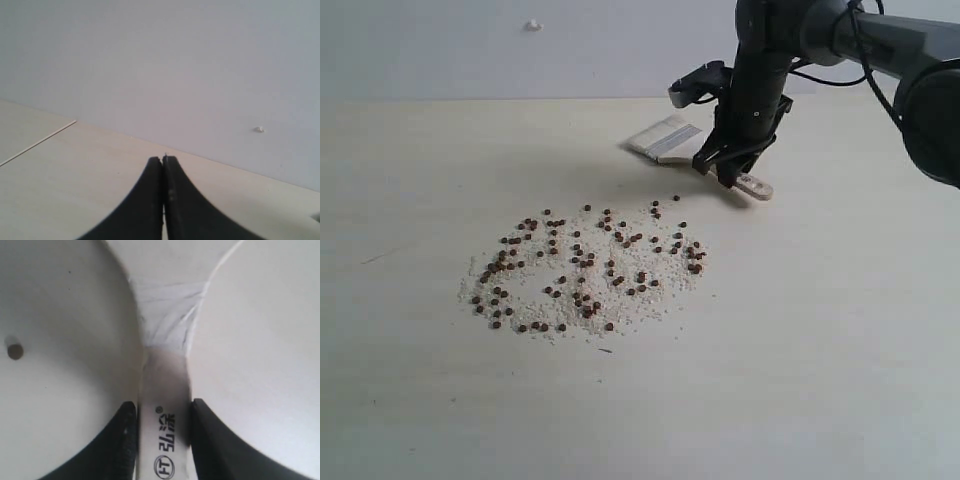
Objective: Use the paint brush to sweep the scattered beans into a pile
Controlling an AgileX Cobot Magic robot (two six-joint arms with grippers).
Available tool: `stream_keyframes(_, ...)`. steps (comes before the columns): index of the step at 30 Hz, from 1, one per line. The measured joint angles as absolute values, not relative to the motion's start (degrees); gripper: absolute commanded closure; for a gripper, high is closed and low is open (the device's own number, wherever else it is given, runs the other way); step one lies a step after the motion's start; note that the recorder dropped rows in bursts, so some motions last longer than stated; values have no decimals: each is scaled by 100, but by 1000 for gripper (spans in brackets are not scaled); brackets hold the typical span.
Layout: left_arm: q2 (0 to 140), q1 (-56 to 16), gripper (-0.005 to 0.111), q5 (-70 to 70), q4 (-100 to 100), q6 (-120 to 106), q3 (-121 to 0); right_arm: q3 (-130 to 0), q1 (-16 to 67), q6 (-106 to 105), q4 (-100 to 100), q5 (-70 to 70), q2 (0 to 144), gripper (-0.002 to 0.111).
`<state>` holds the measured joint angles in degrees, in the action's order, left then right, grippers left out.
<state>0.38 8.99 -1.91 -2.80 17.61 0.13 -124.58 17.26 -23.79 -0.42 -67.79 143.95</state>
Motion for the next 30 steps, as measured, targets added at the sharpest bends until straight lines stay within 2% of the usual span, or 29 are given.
stream_keyframes(23,38,899,107,-191,-280,1761,13,-12448,1726,-1907,93,-6773,13345,108)
stream_keyframes(30,38,899,107,-191,-280,1761,13,-12448,1726,-1945,520,-6973,13428,108)
